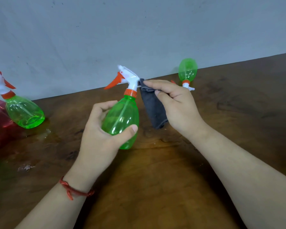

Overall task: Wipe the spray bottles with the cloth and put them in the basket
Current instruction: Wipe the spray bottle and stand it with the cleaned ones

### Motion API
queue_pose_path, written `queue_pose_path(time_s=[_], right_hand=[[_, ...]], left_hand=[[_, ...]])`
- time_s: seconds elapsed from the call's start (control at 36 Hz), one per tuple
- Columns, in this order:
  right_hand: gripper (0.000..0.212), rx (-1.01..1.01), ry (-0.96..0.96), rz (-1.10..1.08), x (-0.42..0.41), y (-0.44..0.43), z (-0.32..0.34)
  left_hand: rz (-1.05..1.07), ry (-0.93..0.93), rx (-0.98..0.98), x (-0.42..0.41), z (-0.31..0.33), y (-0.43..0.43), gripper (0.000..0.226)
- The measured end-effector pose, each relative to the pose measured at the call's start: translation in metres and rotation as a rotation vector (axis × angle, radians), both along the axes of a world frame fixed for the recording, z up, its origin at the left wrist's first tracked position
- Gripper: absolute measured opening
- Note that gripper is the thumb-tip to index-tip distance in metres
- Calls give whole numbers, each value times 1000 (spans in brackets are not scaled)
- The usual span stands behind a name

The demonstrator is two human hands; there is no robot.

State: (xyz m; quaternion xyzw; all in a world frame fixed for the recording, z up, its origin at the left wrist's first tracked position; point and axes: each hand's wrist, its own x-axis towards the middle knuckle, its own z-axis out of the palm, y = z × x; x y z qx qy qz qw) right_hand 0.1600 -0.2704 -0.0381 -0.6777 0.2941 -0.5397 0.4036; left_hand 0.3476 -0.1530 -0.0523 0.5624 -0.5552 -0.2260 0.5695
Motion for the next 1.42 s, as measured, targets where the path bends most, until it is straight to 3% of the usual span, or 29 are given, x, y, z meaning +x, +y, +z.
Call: queue_pose_path(time_s=[0.08,0.22,0.33,0.47,0.56,0.64,0.69,0.89,1.03,1.19,1.31,1.42], right_hand=[[41,65,-38,18,-2,-2,1],[43,300,-291,18,6,-1,-3],[38,376,-219,118,20,10,-12],[36,465,-277,210,25,22,-12],[34,487,-304,233,23,20,-12],[36,460,-264,233,23,22,-12],[39,427,-237,213,24,25,-12],[42,352,-189,206,22,29,-9],[45,378,-217,214,22,29,-7],[36,332,-183,210,24,33,-8],[35,263,-185,170,23,34,-4],[35,82,-263,-28,13,27,10]], left_hand=[[-59,40,25,8,1,-1,68],[-153,181,-18,9,1,-3,69],[-158,244,-43,8,-1,-5,65],[-117,165,-12,15,-6,-8,61],[-101,267,15,18,-7,-10,47],[-93,298,88,18,-10,-14,26],[-67,263,124,17,-11,-14,25],[84,-75,101,9,-4,-8,61],[6,101,49,10,-4,-6,52],[-75,149,1,4,-1,-4,45],[-68,120,-25,5,-3,-3,63],[-116,131,-44,4,-3,-2,67]])
